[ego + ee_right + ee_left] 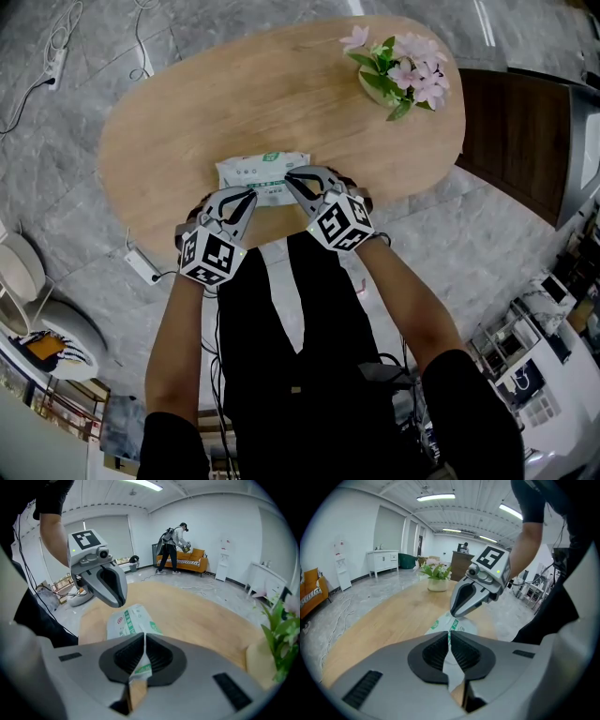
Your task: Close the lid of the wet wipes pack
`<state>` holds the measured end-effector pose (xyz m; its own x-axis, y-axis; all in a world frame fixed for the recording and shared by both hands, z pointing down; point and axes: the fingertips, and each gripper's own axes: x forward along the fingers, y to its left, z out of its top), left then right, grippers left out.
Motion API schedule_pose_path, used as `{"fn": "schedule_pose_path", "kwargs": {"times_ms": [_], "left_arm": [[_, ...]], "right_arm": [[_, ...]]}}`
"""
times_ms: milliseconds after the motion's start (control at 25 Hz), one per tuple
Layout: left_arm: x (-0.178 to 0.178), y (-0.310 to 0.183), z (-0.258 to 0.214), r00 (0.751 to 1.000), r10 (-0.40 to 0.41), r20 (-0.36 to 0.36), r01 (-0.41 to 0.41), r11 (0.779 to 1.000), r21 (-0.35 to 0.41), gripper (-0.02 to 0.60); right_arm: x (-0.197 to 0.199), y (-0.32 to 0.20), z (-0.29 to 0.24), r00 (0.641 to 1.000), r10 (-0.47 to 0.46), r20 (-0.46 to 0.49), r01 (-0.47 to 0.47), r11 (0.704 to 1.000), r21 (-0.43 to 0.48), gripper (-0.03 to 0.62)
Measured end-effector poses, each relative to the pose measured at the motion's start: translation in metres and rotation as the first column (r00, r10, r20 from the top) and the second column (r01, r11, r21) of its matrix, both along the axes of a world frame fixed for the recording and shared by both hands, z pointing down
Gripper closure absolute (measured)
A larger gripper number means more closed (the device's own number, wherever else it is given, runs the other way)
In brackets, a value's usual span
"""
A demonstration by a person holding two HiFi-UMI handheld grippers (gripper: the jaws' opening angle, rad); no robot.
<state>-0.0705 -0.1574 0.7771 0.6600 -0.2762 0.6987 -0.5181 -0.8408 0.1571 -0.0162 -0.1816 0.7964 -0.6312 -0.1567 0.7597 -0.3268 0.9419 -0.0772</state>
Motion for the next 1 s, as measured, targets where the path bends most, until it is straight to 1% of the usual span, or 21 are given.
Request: {"fn": "schedule_pose_path", "kwargs": {"times_ms": [160, 240, 360, 440, 520, 600, 720, 1000], "left_arm": [[0.006, 0.001, 0.007, 1.0, -0.006, 0.006, 0.006, 0.999, -0.032, 0.552], [0.007, 0.0, 0.011, 1.0, -0.006, 0.017, 0.007, 0.999, -0.043, 0.552], [0.006, -0.003, 0.017, 0.999, -0.009, 0.038, 0.011, 0.999, -0.051, 0.552], [0.004, -0.004, 0.019, 0.999, -0.016, 0.05, 0.019, 0.998, -0.056, 0.552], [0.002, -0.005, 0.021, 0.998, -0.022, 0.058, 0.026, 0.998, -0.06, 0.552], [0.002, -0.006, 0.023, 0.998, -0.025, 0.065, 0.029, 0.998, -0.063, 0.552], [0.002, -0.006, 0.024, 0.997, -0.028, 0.073, 0.033, 0.997, -0.067, 0.552], [0.002, -0.007, 0.027, 0.997, -0.027, 0.077, 0.033, 0.997, -0.071, 0.552]], "right_arm": [[0.004, -0.002, 0.003, 1.0, -0.001, -0.023, 0.001, 1.0, 0.01, 0.571], [0.005, -0.005, 0.0, 1.0, 0.012, -0.017, -0.012, 1.0, 0.021, 0.571], [-0.002, -0.006, -0.018, 0.999, 0.02, 0.045, -0.022, 0.999, 0.041, 0.572], [-0.012, 0.002, -0.03, 0.996, -0.009, 0.085, 0.006, 0.999, 0.038, 0.577], [-0.022, 0.013, -0.031, 0.995, -0.04, 0.095, 0.038, 0.999, 0.018, 0.579], [-0.027, 0.019, -0.026, 0.995, -0.037, 0.089, 0.038, 0.999, -0.017, 0.58], [-0.031, 0.02, -0.015, 0.998, -0.009, 0.069, 0.013, 0.998, -0.061, 0.582], [-0.034, 0.016, -0.002, 1.0, 0.009, 0.03, -0.007, 0.997, -0.073, 0.582]]}}
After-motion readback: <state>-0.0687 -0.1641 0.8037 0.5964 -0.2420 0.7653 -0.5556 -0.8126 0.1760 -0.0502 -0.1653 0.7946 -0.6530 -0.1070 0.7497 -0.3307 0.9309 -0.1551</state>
